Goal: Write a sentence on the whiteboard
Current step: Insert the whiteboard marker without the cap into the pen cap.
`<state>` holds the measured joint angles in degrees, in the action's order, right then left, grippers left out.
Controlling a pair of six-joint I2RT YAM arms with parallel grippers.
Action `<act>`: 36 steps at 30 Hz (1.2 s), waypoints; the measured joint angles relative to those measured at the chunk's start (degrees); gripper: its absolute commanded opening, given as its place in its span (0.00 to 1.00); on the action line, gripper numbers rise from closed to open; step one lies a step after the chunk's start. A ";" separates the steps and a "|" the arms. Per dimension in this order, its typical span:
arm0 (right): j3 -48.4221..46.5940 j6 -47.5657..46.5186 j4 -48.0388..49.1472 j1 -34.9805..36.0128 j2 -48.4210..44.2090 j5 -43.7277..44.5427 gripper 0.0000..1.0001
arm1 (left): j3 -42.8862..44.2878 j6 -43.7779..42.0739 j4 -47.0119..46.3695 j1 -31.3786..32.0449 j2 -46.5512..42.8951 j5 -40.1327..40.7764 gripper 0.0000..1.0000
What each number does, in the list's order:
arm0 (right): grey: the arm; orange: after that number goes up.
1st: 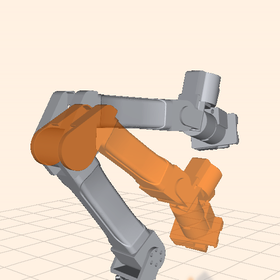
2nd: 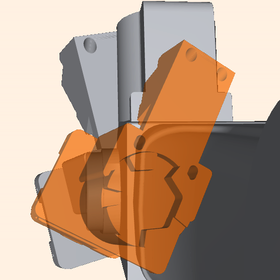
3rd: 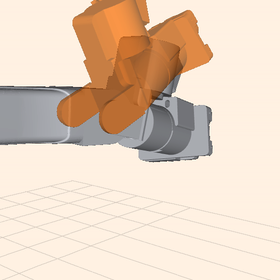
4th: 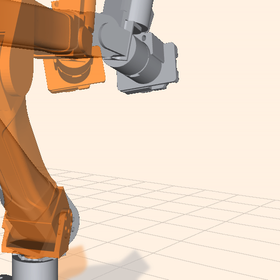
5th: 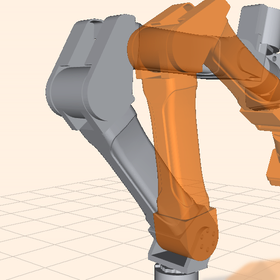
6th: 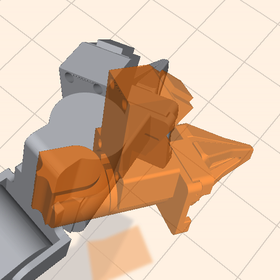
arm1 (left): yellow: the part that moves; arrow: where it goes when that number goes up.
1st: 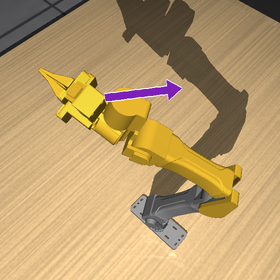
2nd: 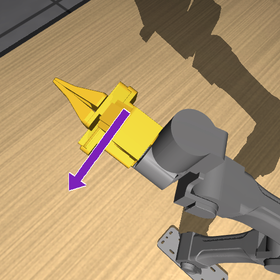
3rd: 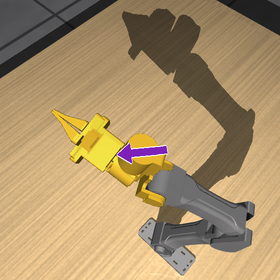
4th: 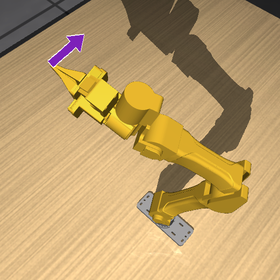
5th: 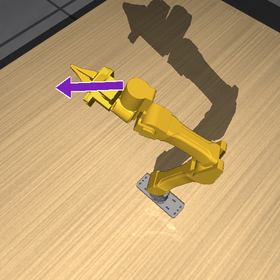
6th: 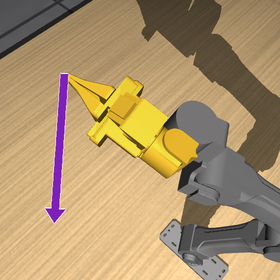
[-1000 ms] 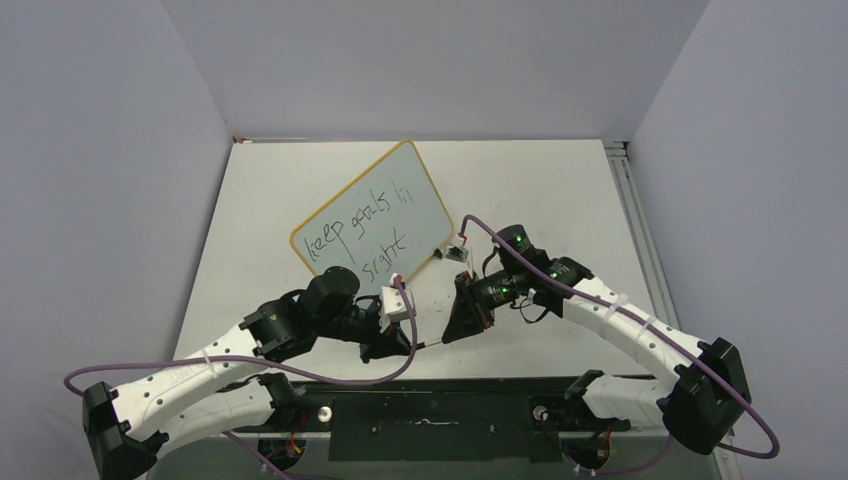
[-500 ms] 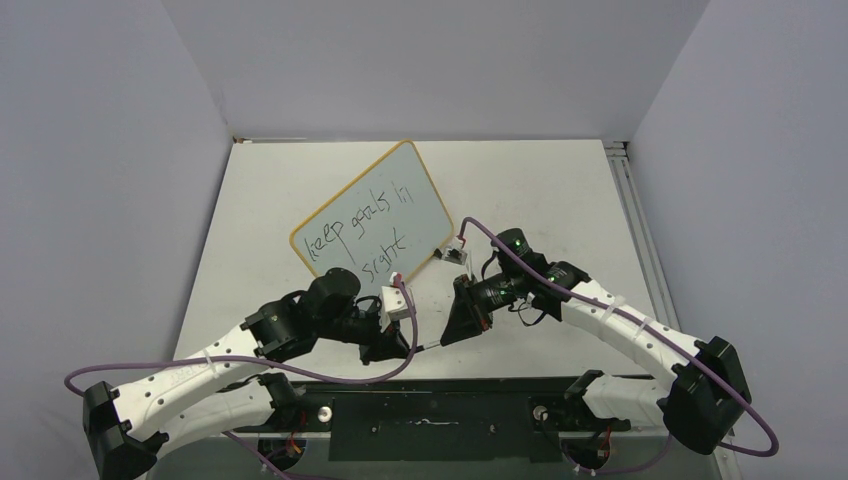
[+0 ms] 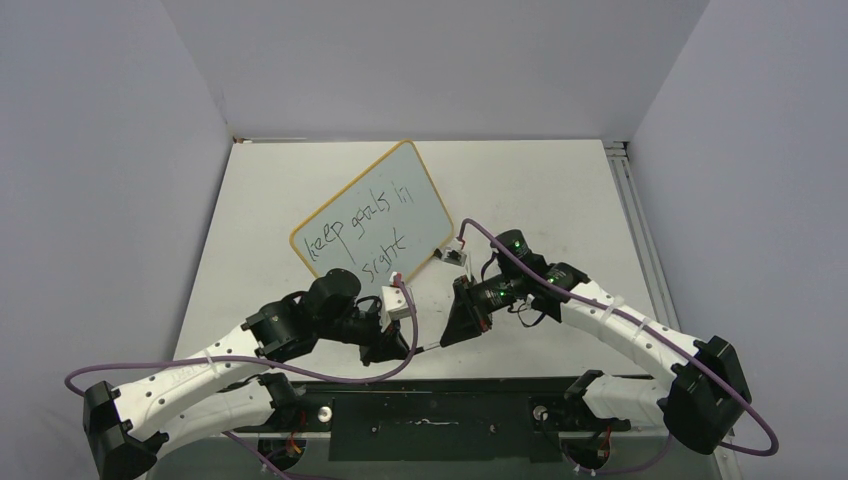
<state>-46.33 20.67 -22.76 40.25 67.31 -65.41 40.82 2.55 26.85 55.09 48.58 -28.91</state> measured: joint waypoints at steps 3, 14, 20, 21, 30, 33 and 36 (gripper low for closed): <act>0.24 0.17 0.26 0.09 0.00 -0.02 0.05 | -0.11 0.20 -0.02 0.00 0.00 0.00 0.00; 1.40 1.62 2.40 0.35 -0.02 0.00 0.05 | -0.70 1.60 -0.33 0.00 0.02 -0.07 0.00; 3.08 3.45 4.79 0.50 -0.20 -0.04 0.05 | -1.16 1.95 -0.44 0.00 0.20 -0.07 0.00; 3.26 3.74 5.11 0.59 -0.24 -0.04 0.05 | -1.20 1.99 -0.44 0.00 0.20 -0.07 0.00; 3.82 4.85 6.67 0.92 -0.26 0.07 0.05 | -1.66 2.84 -0.50 0.11 0.20 -0.11 0.00; 4.22 5.42 7.19 1.09 -0.26 0.22 0.05 | -1.88 3.02 -0.50 0.24 0.20 -0.11 0.00; 4.48 5.73 7.72 1.31 -0.26 0.35 0.05 | -2.01 3.08 -0.52 0.31 0.20 -0.11 0.00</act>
<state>-41.85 26.39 -15.05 41.56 67.05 -65.06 38.81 5.63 26.33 55.40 48.77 -29.02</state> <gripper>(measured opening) 0.155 0.065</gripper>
